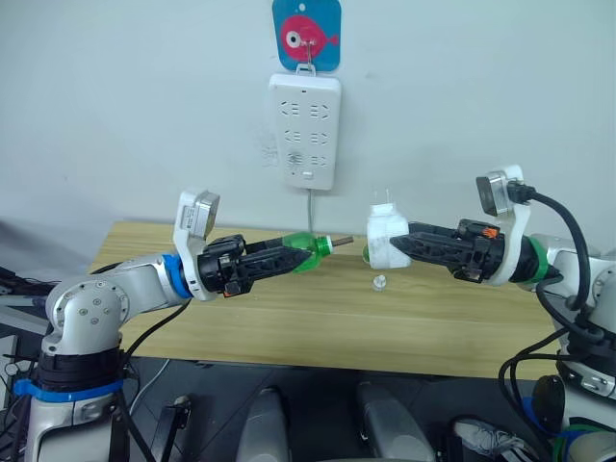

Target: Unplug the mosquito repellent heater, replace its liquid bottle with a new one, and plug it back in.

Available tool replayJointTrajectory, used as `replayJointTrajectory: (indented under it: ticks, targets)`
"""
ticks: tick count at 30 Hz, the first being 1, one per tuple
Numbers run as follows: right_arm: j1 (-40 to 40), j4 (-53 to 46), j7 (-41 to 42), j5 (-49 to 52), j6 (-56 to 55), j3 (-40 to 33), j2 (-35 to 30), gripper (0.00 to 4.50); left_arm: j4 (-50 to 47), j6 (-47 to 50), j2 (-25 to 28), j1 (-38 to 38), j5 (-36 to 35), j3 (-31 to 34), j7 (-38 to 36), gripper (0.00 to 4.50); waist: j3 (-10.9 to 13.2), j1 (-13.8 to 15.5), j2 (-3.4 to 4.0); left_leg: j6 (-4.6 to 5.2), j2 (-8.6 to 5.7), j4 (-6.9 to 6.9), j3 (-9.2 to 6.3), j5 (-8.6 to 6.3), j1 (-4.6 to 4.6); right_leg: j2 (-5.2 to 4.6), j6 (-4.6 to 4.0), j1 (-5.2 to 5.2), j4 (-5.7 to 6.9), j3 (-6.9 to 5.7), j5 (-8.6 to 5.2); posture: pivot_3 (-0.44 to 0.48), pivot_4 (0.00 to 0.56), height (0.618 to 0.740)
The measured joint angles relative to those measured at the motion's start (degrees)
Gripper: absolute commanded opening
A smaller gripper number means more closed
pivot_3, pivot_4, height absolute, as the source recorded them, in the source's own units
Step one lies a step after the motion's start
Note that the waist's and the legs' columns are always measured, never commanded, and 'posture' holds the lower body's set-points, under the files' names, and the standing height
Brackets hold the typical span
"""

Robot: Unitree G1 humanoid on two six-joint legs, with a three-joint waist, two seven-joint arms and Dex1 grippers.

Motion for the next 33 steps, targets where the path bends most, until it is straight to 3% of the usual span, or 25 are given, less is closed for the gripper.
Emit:
replayJointTrajectory:
  ticks: [19, 33]
  targets:
    - [0.03, 0.33, -9.03, 13.68, -7.59, 7.1, -2.86, 2.9, -0.07, -0.41, -0.98, -1.37, 1.76, -1.44, -1.18, 2.32, 0.0, 0.04, 0.0, 0.0, 0.0, -0.02, 0.0, 0.0, 0.0, 0.0, 0.0, -0.01, 0.0, 0.0, 0.0, -0.116, 0.218, 0.718]
    - [0.19, 0.18, -10.07, 15.14, -13.21, 11.07, -6.56, 2.9, -0.04, 0.02, -1.21, -2.33, 2.1, -1.36, -1.06, 2.32, 0.0, 0.1, 0.0, 0.0, 0.0, -0.01, -0.01, 0.0, 0.0, 0.0, 0.0, -0.01, 0.0, -0.01, 0.0, -0.117, 0.217, 0.718]
